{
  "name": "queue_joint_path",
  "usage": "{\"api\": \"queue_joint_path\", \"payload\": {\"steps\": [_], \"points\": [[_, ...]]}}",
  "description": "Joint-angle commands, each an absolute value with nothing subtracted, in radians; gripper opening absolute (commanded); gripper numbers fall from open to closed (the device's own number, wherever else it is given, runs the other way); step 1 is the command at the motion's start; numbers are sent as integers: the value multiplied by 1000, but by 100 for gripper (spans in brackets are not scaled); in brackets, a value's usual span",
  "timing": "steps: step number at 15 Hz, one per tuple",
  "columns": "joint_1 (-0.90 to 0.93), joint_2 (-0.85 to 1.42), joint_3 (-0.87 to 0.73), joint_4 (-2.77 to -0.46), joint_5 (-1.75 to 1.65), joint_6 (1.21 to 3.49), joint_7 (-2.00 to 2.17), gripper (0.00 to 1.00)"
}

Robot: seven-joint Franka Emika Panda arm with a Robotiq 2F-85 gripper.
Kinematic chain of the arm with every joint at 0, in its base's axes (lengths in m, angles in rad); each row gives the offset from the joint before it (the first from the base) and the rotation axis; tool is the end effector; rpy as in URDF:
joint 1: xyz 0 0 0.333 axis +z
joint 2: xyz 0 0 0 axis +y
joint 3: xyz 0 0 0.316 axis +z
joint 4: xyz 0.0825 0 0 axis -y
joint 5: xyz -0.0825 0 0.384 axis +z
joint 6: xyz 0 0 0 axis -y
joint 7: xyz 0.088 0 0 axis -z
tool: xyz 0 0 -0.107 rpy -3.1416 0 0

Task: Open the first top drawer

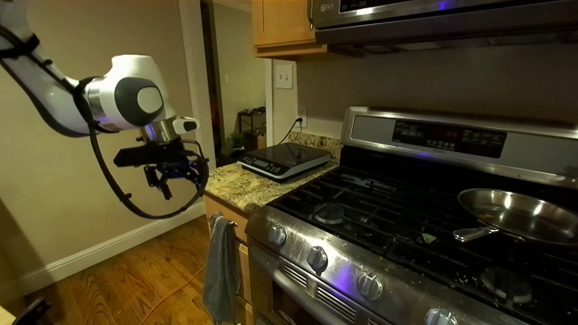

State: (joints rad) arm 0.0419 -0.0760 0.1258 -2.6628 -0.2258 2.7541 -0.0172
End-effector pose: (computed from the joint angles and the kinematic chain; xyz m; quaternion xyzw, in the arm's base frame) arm 0.4268 0.0809 0.2797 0.9764 0.1916 0.0862 0.0495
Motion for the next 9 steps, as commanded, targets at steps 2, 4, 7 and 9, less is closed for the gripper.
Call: {"api": "queue_joint_path", "payload": {"steps": [2, 4, 7, 9], "points": [[47, 21, 163, -2651, -428, 2881, 142, 100], [55, 49, 164, -2634, -535, 2905, 221, 100], [65, 75, 157, -2611, -665, 2912, 295, 100], [54, 67, 168, -2620, -621, 2896, 255, 100]]}}
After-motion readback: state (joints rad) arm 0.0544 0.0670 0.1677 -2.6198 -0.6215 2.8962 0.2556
